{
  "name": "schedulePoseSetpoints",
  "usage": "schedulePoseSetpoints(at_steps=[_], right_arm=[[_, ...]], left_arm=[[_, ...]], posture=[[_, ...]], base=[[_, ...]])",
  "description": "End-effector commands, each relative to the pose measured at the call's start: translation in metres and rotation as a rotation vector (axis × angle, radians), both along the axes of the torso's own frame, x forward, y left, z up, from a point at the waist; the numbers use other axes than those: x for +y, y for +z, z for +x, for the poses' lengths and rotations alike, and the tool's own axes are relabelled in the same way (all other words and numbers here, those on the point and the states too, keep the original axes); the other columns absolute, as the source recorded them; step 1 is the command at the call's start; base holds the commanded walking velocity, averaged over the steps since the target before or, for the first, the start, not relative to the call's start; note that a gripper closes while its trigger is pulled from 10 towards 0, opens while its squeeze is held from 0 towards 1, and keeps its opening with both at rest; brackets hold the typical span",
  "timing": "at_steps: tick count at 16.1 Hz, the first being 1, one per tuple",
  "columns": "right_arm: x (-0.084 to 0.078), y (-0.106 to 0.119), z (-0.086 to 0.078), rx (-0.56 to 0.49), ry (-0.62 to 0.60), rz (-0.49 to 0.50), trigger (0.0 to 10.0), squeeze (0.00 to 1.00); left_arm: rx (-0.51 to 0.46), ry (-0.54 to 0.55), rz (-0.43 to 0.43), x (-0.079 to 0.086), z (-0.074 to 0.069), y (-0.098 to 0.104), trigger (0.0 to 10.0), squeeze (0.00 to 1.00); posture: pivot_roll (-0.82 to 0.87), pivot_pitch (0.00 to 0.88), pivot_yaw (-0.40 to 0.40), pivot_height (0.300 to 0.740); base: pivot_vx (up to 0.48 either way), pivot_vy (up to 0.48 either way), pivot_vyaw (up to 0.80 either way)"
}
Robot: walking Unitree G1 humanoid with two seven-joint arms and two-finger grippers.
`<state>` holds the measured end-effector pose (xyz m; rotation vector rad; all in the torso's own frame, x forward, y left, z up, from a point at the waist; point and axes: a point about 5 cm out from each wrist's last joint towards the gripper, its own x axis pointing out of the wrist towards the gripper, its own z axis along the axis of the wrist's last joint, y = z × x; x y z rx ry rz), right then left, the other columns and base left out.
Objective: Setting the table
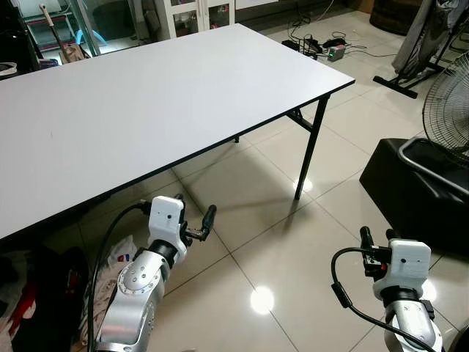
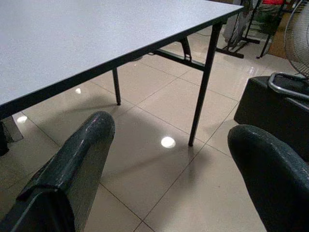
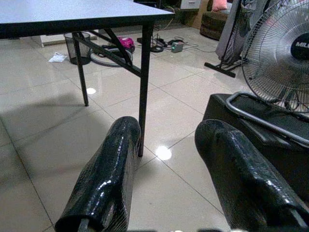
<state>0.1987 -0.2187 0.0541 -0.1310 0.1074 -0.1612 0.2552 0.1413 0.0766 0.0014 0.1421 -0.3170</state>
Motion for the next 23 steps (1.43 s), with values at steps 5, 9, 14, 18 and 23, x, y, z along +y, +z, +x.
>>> schedulePoseSetpoints(at_steps=[5,9,14,18,23], right_arm=[[0.021,0.009,0.033,-0.048,0.022,0.172,10.0,0.0],[0.022,0.005,0.03,-0.034,0.045,0.152,10.0,0.0],[0.013,0.005,0.0,-0.034,0.052,0.079,10.0,0.0],[-0.01,0.009,-0.009,-0.039,0.008,0.068,10.0,0.0],[0.001,0.007,-0.005,-0.038,0.03,0.086,10.0,0.0]], left_arm=[[0.073,0.163,-0.128,0.023,0.023,-0.003,10.0,0.0],[0.035,0.109,-0.094,0.017,0.016,-0.002,10.0,0.0],[-0.01,0.033,-0.028,0.024,-0.019,-0.011,10.0,0.0],[-0.028,0.056,-0.008,0.033,-0.019,-0.014,10.0,0.0],[0.011,0.037,-0.002,0.024,-0.004,-0.027,10.0,0.0]], posture=[[-0.04,0.0,0.04,0.74],[-0.03,0.0,0.031,0.74],[-0.05,0.0,0.002,0.74],[-0.05,0.0,0.009,0.74],[-0.06,0.0,0.028,0.74]], base=[[0.0,0.0,0.0],[0.0,0.0,0.0],[0.0,0.0,0.0],[0.0,0.0,0.0],[0.0,0.0,0.0]])
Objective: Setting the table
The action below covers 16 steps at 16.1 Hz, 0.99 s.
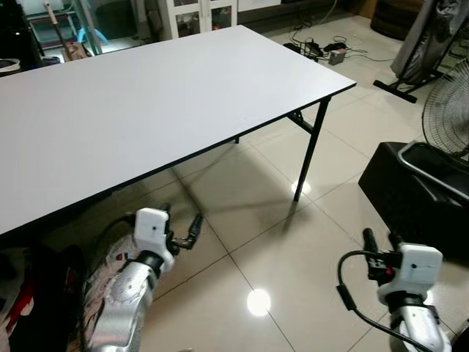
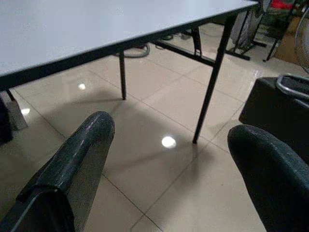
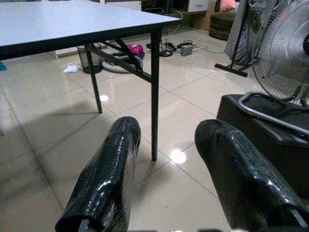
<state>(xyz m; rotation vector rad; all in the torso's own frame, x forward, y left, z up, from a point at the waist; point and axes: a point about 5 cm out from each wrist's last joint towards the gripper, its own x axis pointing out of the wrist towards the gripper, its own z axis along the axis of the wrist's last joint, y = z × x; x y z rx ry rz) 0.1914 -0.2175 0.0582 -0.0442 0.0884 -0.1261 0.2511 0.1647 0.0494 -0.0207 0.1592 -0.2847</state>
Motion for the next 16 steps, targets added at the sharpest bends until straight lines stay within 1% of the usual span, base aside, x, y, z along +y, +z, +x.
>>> schedulePoseSetpoints(at_steps=[1,3,4,5,8,12,16], right_arm=[[0.001,0.002,0.005,-0.013,0.009,0.006,10.0,0.0],[0.002,0.001,0.006,-0.003,0.018,0.03,10.0,0.0],[0.002,0.002,0.009,-0.007,0.025,0.026,10.0,0.0],[0.002,0.003,0.011,-0.006,0.043,-0.001,10.0,0.0],[0.003,0.003,0.016,-0.005,0.051,0.006,10.0,0.0],[0.009,0.001,0.018,0.001,0.055,0.006,10.0,0.0],[0.014,0.002,0.024,0.0,0.066,0.009,10.0,0.0]], left_arm=[[-0.004,-0.002,0.009,0.001,0.004,0.001,10.0,0.0],[-0.019,-0.007,0.027,0.001,0.007,0.004,10.0,0.0],[-0.036,-0.015,0.031,-0.002,0.012,0.008,10.0,0.0],[-0.047,-0.02,0.029,-0.005,0.013,0.011,10.0,0.0],[-0.06,-0.028,0.014,-0.011,0.012,0.017,10.0,0.0],[-0.062,-0.02,0.027,-0.014,0.01,0.018,10.0,0.0],[-0.072,-0.008,0.038,-0.012,0.017,0.027,10.0,0.0]], posture=[[-0.05,0.0,0.025,0.74],[-0.04,0.0,0.02,0.74],[-0.04,0.0,0.017,0.74],[-0.04,0.0,0.015,0.74],[-0.04,0.0,0.013,0.74],[-0.03,0.0,0.017,0.74],[-0.03,0.0,0.016,0.74]], base=[[0.0,0.0,0.0],[0.0,0.0,0.0],[0.0,0.0,0.0],[0.0,0.0,0.8],[0.0,0.0,0.8],[0.0,0.0,0.8],[0.0,0.0,0.8]])
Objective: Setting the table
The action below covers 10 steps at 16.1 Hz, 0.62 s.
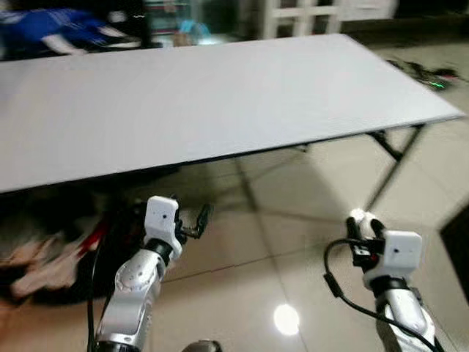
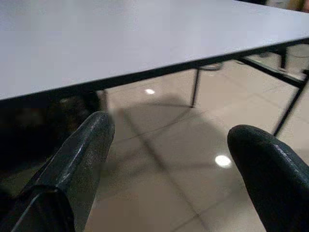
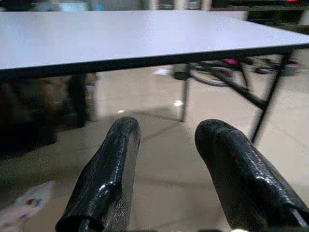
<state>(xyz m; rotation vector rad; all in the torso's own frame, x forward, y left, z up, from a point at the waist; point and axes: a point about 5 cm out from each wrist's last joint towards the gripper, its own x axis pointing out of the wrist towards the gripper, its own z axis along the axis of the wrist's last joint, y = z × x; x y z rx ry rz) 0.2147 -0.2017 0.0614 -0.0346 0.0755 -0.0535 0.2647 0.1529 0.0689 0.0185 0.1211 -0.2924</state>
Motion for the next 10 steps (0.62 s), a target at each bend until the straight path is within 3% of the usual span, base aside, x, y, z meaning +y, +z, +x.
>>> schedulePoseSetpoints(at_steps=[1,10], right_arm=[[0.0,0.002,0.003,0.006,-0.011,-0.002,10.0,0.0],[0.002,0.002,0.0,0.021,-0.006,-0.002,10.0,0.0]], left_arm=[[-0.032,0.008,0.008,0.001,0.005,0.012,10.0,0.0],[-0.034,0.017,0.021,-0.008,-0.001,0.016,10.0,0.0]], posture=[[-0.03,0.0,0.014,0.74],[-0.02,0.0,0.01,0.74]], base=[[0.0,0.0,0.8],[0.0,0.0,0.0]])
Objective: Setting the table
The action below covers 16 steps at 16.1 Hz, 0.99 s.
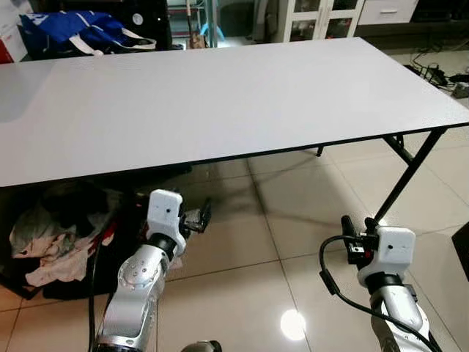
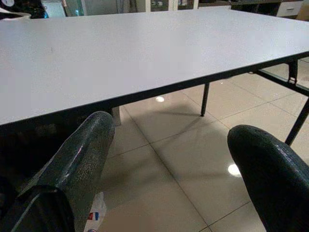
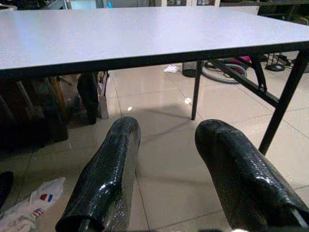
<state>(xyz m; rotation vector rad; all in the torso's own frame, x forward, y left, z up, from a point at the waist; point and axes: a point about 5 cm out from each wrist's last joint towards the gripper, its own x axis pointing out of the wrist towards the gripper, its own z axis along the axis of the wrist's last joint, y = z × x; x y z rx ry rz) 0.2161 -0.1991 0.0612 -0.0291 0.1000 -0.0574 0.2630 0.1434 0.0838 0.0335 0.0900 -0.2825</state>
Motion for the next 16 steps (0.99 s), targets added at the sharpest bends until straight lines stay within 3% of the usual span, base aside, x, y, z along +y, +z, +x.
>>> schedulePoseSetpoints(at_steps=[1,16], right_arm=[[-0.001,0.002,-0.001,-0.001,0.0,-0.009,10.0,0.0],[-0.017,-0.023,0.002,0.055,0.002,-0.011,10.0,0.0]], left_arm=[[-0.001,0.01,0.007,0.001,0.001,0.002,10.0,0.0],[0.013,0.003,0.017,0.003,0.006,-0.003,10.0,0.0]], posture=[[-0.02,0.0,0.008,0.74],[-0.03,0.0,0.004,0.74]], base=[[0.0,0.0,0.0],[0.0,0.0,0.0]])
